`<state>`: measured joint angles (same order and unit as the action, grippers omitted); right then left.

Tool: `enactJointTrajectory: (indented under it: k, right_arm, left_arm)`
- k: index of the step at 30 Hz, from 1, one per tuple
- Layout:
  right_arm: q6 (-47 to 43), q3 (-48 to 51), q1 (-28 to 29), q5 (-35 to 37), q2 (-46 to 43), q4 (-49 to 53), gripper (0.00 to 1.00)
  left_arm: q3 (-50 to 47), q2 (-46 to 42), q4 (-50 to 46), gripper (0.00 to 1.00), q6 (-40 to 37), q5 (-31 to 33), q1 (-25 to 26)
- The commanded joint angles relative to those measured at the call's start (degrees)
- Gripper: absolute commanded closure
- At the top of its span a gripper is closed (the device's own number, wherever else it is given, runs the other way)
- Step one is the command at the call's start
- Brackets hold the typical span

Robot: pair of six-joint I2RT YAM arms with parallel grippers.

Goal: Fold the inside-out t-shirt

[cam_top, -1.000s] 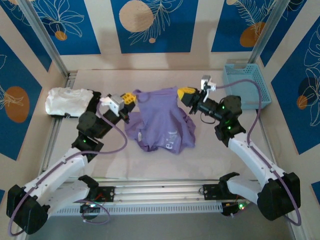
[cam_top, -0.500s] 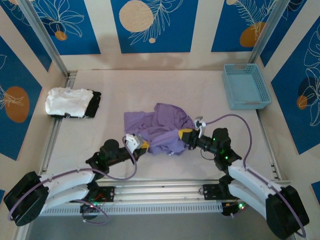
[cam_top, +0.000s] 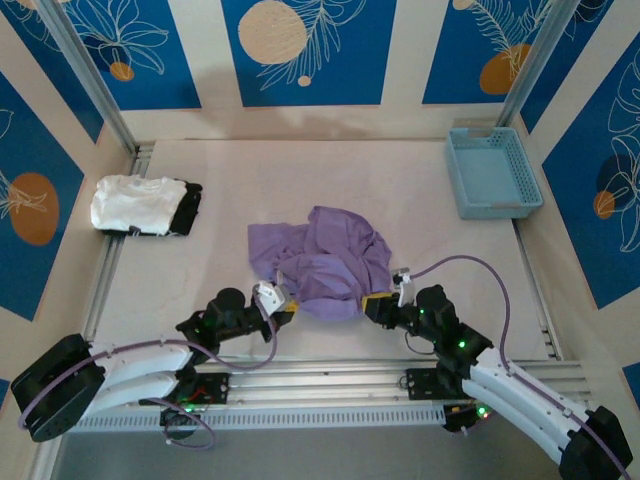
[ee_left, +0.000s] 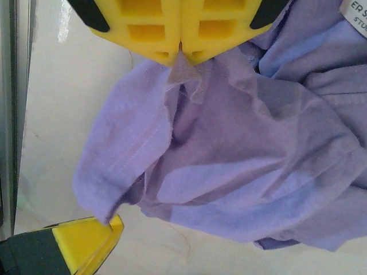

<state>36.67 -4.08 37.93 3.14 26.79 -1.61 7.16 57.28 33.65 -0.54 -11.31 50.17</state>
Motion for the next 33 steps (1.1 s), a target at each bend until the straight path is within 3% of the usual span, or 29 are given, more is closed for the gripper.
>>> enactJointTrajectory:
  k: [1,6,12,17,19,23,26,33]
  right_arm:
    - [0.43,-3.6,0.56,3.48,-0.31,6.66,0.57]
    - [-0.49,-8.41,0.56,2.06,6.48,8.12,0.49]
    - [-0.81,-14.62,1.76,-6.48,20.72,8.26,0.47]
    - [-0.44,-17.64,4.88,-7.78,26.86,10.61,0.45]
    - [-0.58,-18.48,5.3,-7.02,27.95,12.53,0.54]
    - [-0.11,-18.73,5.4,-5.18,28.05,15.45,0.84]
    - [0.31,-17.75,5.4,-5.76,26.98,15.17,0.98]
    - [-0.27,-16.77,5.48,-3.78,20.14,15.32,1.0]
  left_arm:
    - [-0.03,0.54,1.09,1.0,-2.43,0.06,0.98]
    - [0.38,-0.1,-0.94,1.0,-3.89,-0.29,1.52]
    - [0.66,-1.77,-3.94,1.0,-3.91,1.35,2.04]
    - [0.62,-4.98,-7.92,1.0,-2.99,2.65,2.22]
    - [0.12,-6.55,-8.87,1.0,-2.34,3.39,2.32]
    - [-1.49,-9.85,-9.28,1.0,-0.43,3.66,2.3]
    - [-2.36,-11.74,-10.45,1.0,0.58,3.72,2.3]
    - [-4.0,-12.34,-9.55,1.0,0.14,1.87,2.37]
